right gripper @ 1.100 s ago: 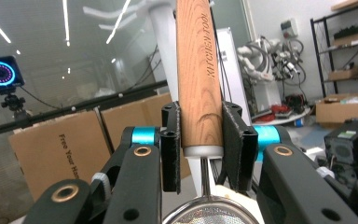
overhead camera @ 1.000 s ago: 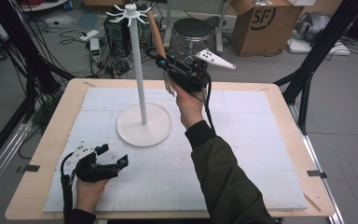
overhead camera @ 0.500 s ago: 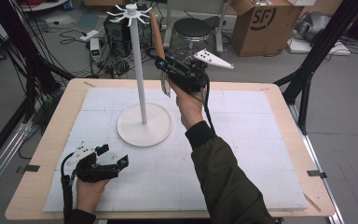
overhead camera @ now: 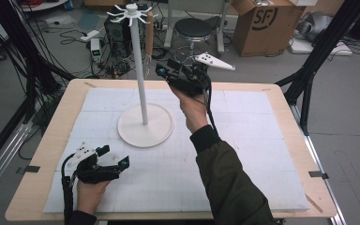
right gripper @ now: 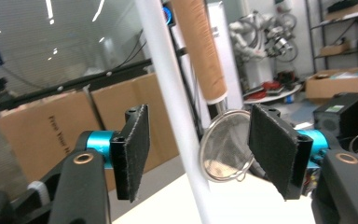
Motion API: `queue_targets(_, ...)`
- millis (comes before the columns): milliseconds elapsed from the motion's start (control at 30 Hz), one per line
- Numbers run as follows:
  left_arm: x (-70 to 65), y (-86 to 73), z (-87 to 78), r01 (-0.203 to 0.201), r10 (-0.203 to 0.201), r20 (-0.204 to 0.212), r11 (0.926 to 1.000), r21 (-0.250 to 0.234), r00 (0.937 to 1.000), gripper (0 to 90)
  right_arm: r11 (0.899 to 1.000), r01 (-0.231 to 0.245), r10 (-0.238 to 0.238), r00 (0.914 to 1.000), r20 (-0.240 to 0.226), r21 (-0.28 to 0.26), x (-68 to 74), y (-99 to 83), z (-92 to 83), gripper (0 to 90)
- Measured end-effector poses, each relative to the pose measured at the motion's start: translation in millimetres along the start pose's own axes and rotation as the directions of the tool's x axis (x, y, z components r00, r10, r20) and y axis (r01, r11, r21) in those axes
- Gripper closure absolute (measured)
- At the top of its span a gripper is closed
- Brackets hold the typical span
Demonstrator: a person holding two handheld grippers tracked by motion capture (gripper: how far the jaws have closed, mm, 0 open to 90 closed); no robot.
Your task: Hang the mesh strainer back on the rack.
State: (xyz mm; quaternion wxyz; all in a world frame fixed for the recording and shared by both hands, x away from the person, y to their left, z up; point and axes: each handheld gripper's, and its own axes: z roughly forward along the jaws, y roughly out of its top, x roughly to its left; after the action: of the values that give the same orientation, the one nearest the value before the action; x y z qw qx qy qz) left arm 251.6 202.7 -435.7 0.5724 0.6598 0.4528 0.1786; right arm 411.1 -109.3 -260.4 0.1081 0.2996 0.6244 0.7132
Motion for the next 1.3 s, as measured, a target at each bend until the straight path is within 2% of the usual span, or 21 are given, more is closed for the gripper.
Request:
queue_targets(133,-1.8,0.2,0.3,-0.002,0.002,0.003,1.0,0.0,1.0,1.6,1.0,-0.001,0.001,0.9999,-0.016,0.009,0.0,-3.9,-8.4,35.1)
queue_targets(233,-3.0,0.3,0.7,-0.007,0.007,0.004,1.0,0.004,1.0,1.6,1.0,-0.012,0.013,0.9997,-0.02,0.009,-2.9,-9.5,-16.7,29.8)
queue_targets(300,-3.4,0.3,0.9,-0.011,0.011,0.003,0.9999,0.005,0.9999,1.6,1.0,-0.023,0.023,0.9987,-0.046,0.018,-5.5,-12.8,-22.1,28.0)
queue_targets(733,-3.4,0.8,4.7,-0.014,0.014,0.003,0.9999,0.008,0.9999,1.6,0.999,0.005,-0.002,0.9976,-0.069,0.053,-8.2,-29.5,-64.1,19.9)
queue_targets(1000,-6.0,1.2,8.9,-0.018,0.018,0.013,0.9998,0.012,0.9997,1.6,0.999,-0.015,0.018,0.998,-0.061,0.051,-18.1,-42.3,-93.2,18.5)
queue_targets(1200,-7.3,1.3,10.8,-0.017,0.017,0.022,0.9998,0.011,0.9996,1.7,0.997,-0.027,0.031,0.998,-0.055,0.07,-20.7,-48.2,-106.0,16.4)
queue_targets(1300,-6.9,1.5,11.8,-0.016,0.016,0.025,0.9998,0.014,0.9996,1.6,0.997,-0.016,0.02,0.9986,-0.05,0.081,-22.3,-52.4,-112.3,16.3)
